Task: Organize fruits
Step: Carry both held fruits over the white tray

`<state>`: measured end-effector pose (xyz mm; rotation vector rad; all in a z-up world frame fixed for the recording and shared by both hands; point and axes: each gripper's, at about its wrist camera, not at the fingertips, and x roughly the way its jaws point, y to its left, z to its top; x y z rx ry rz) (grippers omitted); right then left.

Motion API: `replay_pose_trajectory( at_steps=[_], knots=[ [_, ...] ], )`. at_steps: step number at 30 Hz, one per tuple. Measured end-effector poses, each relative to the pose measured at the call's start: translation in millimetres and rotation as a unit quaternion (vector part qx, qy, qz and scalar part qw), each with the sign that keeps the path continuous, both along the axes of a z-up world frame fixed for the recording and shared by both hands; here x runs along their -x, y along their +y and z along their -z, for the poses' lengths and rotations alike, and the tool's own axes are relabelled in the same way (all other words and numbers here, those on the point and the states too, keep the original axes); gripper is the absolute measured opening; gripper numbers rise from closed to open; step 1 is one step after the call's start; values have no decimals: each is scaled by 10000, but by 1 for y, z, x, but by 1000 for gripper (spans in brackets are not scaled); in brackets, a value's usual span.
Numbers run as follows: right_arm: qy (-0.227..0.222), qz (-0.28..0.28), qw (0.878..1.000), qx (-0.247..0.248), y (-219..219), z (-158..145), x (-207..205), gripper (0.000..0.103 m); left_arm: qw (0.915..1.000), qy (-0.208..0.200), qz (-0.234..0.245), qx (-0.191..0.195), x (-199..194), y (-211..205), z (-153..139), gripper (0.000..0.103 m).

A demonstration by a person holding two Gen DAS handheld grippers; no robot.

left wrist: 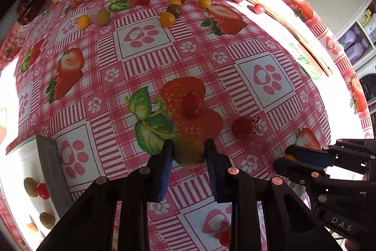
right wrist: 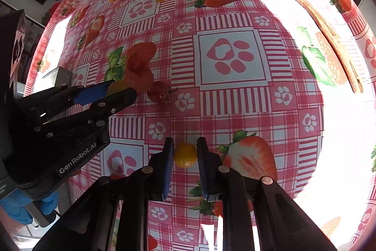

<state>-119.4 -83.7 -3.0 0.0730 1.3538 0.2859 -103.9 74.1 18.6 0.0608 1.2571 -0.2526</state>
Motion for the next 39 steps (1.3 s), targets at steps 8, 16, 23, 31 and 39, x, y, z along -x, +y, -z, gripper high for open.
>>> replay_pose_trajectory(
  at_steps=[8, 16, 23, 31, 39],
  knots=[
    [35, 101, 9999, -90, -2, -9, 1, 22, 9991, 13, -379, 176, 13, 26, -14, 29],
    [43, -1, 9999, -148, 14, -16, -3, 22, 9978, -89, -622, 231, 24, 52, -28, 29],
    [14, -231, 9996, -177, 42, -24, -5, 22, 9956, -148, -891, 243, 39, 79, -38, 29],
    [4, -674, 9975, -220, 87, -32, -5, 22, 9902, -182, -1369, 209, 64, 125, -43, 29],
    [15, -1276, 9914, -293, 146, -38, -2, 22, 9800, -203, -1976, 137, 96, 175, -44, 29]
  ],
)
